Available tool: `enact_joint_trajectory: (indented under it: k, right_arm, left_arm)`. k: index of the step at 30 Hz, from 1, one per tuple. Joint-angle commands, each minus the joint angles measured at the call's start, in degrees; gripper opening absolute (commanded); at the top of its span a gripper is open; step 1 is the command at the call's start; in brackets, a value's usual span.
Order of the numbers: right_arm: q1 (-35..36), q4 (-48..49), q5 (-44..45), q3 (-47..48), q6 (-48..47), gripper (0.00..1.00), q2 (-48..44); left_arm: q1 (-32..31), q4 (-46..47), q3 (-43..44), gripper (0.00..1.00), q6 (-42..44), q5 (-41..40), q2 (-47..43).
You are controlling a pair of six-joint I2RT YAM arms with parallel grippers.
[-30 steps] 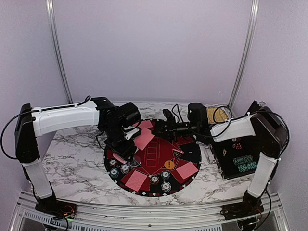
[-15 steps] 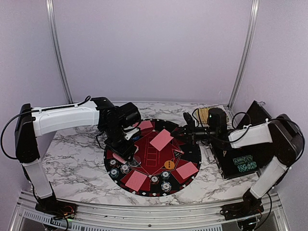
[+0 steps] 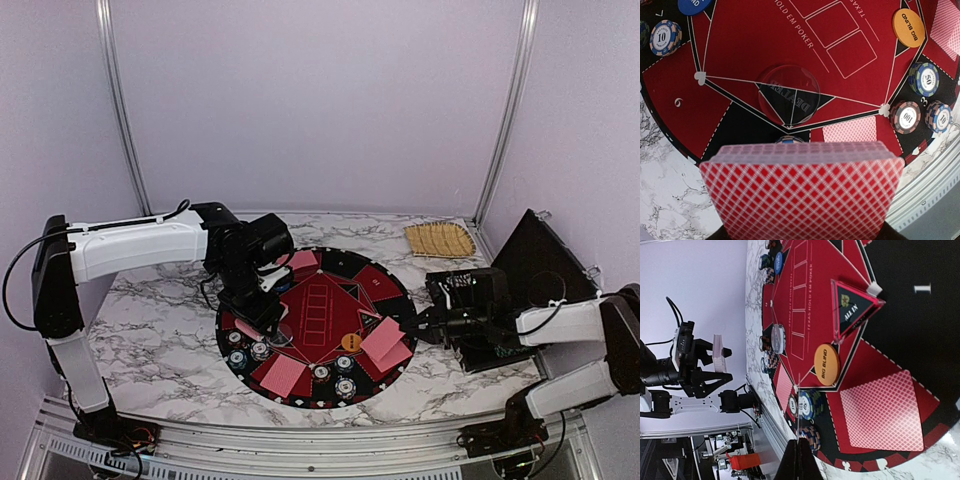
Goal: Distribute texas hold em gaming equipment
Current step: Distribute the poker card in the big blind area.
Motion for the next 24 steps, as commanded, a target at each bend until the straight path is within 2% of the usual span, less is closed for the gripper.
enact_joint_trajectory:
  k: [1,16,18,24]
  right_arm:
    - [-0.42,-4.91,1.39,-1.61,-4.97,0.00,-1.26]
    - [-0.40,-7.09,3.24,-4.37,-7.69,0.01,-0.30]
    - [-0.33,-8.25,4.10,-4.16,-8.47,0.04,-0.16]
    - [-0.22,-13.04,6.61,-3.09,-11.71,0.23,-0.22]
  left_arm:
    - [0.20,-0.22,1.36,0.36,0.59,0.56,0.32]
    - [0.18,-0.35,0.96,0.36,0.30,0.64,-0.30]
    - [0.17,-0.35,0.92,0.36,0.32,0.63,-0.28]
    - [0.13,-0.45,0.61,0.36,0.34,0.62,-0.64]
